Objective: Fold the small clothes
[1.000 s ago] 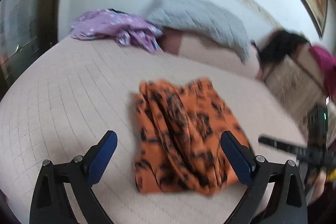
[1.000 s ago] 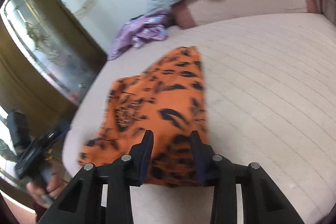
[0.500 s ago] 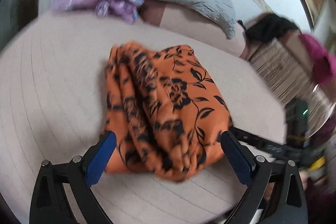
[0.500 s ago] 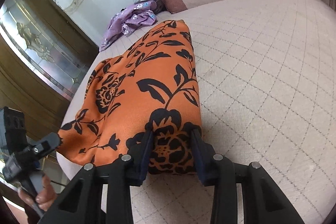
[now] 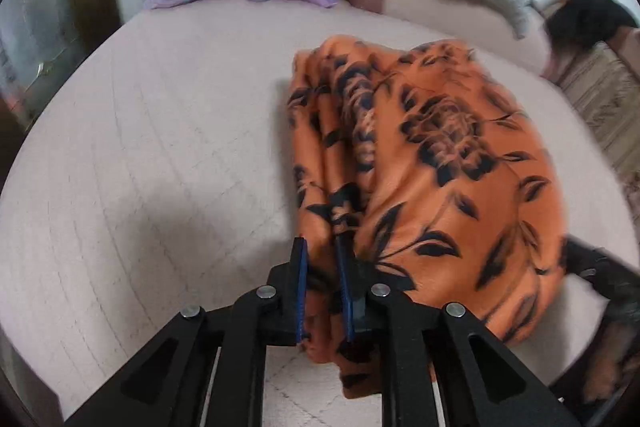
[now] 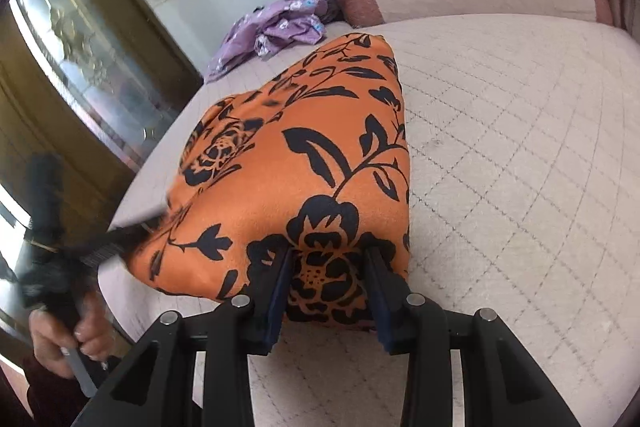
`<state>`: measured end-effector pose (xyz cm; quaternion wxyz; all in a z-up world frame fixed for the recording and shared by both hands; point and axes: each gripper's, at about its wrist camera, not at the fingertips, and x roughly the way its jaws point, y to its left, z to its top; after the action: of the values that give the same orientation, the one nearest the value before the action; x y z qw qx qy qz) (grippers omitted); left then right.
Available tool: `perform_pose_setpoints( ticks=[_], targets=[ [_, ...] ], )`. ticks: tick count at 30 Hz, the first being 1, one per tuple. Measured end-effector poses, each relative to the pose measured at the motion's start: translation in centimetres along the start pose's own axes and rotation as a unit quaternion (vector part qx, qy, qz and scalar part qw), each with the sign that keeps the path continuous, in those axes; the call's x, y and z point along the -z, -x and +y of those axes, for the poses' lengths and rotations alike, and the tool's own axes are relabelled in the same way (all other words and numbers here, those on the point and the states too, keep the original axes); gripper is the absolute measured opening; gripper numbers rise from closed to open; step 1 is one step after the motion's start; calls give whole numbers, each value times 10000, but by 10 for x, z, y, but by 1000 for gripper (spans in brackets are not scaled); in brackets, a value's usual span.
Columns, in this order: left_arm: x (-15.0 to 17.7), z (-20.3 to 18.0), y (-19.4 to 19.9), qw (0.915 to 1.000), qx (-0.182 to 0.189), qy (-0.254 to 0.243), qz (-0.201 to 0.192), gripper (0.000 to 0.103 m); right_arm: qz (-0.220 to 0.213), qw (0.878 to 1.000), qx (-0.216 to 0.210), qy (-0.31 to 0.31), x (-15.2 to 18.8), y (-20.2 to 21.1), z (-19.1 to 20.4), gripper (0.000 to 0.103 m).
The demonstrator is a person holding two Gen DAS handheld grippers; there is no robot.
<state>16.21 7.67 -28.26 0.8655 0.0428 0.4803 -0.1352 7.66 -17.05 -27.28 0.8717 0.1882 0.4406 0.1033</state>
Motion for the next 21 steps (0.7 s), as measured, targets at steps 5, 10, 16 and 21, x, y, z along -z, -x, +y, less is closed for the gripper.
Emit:
perform_pose_setpoints(
  ticks=[5,10,16,21],
  targets=[
    [-2,1,13,9992,-253,-79,-289,18,-348,9990,-229,156,-32,29,7,39],
    [-4,-4,29,9967,-316,-235,-706,18,-218,9988,-319,292,-58,3,33,39],
    [-4,-13,42,9936,-261,-441,-1009,18,407,9986,-329,-38,-48,-54,17,41],
    [1,-17,35,9945,-325,-539,-837,18,432,9971,-577,-254,-80,-42,8,40]
  ],
)
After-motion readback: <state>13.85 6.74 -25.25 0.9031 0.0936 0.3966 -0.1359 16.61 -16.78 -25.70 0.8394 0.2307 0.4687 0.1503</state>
